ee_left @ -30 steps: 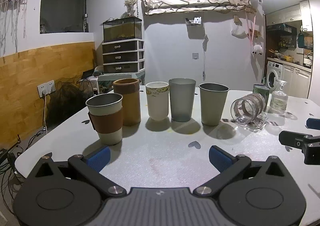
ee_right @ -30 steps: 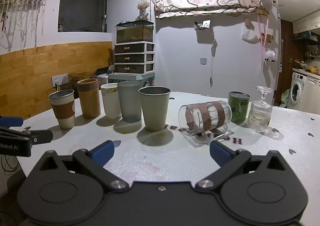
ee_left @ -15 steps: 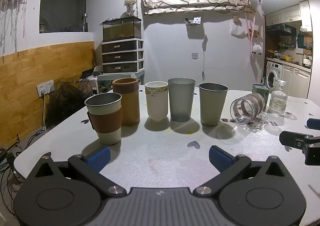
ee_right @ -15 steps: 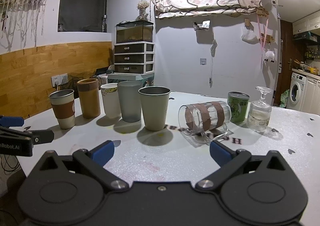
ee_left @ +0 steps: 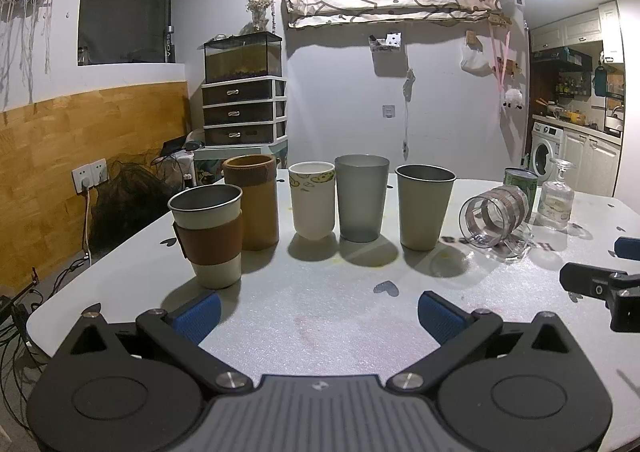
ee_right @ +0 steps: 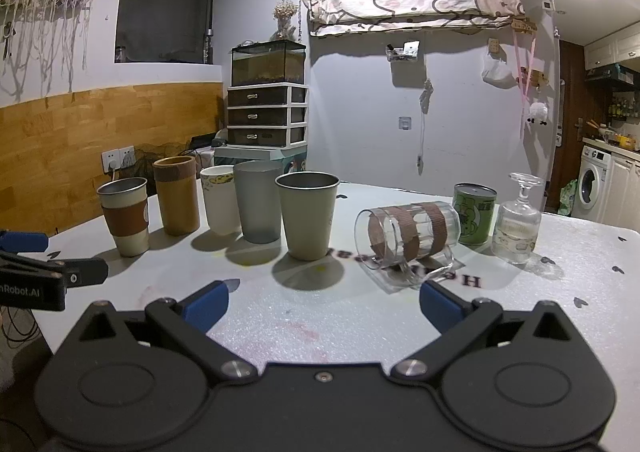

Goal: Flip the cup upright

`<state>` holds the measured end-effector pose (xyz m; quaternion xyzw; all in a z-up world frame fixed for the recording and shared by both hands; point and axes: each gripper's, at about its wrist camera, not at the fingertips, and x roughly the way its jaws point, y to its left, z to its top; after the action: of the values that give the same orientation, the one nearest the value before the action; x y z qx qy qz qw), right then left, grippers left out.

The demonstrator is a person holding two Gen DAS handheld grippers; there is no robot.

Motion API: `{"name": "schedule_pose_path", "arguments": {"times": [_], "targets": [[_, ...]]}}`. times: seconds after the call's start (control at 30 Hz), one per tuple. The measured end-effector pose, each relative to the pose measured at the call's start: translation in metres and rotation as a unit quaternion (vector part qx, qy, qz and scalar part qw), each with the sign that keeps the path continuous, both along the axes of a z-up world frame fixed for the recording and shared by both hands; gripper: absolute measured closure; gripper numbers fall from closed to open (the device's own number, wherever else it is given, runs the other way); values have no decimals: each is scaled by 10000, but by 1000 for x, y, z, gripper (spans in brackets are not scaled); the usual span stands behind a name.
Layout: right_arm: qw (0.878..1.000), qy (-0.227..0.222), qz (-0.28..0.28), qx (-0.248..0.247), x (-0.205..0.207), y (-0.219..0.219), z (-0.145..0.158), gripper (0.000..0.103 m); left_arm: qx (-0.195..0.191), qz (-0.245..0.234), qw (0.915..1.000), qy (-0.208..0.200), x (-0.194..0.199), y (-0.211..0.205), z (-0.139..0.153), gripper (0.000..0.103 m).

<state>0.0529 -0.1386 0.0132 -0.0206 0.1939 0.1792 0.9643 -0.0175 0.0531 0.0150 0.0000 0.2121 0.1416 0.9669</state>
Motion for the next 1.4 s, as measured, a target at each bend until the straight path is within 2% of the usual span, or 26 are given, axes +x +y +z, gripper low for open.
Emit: {"name": "schedule_pose_path", "arguments": {"times": [1.4], "targets": [[10000, -20, -25, -6, -3, -4, -1, 0, -62, 18, 10000, -12, 1, 1, 2, 0]]}}
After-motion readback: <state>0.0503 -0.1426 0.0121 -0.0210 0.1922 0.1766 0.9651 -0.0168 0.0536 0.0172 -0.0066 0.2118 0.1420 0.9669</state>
